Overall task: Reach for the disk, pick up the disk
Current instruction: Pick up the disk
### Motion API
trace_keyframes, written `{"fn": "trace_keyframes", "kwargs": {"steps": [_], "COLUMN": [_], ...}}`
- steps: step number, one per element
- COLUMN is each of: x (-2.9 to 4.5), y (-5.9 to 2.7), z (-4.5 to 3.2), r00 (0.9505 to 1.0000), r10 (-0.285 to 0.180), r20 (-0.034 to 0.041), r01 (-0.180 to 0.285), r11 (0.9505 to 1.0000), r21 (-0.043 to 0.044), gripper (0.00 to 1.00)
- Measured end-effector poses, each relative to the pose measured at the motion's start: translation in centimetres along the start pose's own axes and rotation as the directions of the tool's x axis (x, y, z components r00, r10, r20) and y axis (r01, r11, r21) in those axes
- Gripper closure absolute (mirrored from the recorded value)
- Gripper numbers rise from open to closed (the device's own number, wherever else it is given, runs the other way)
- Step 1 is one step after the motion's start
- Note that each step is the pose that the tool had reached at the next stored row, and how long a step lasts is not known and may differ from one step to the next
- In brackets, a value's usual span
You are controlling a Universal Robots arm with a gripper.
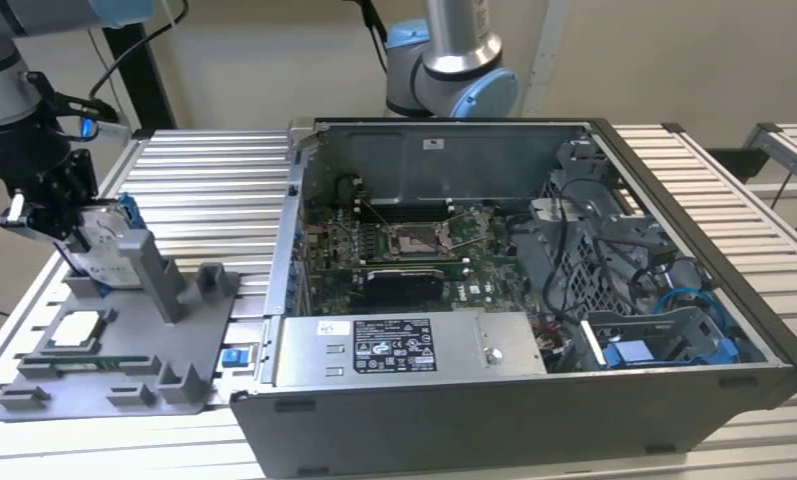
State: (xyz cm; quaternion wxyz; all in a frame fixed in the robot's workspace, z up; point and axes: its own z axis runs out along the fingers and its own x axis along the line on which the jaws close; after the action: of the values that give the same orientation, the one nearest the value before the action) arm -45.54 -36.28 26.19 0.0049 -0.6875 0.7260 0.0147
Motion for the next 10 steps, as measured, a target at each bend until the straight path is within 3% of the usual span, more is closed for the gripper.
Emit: {"fn": "trace_keyframes", "kwargs": {"steps": [10], "x": [0.01], "y": [0.00], "z": [0.00], "r00": [1.0000], "r10": [0.000], "r20": [0.0004], "r01": [0.000], "r11": [1.0000], "r21": [0.0002], "gripper": [1.00]}}
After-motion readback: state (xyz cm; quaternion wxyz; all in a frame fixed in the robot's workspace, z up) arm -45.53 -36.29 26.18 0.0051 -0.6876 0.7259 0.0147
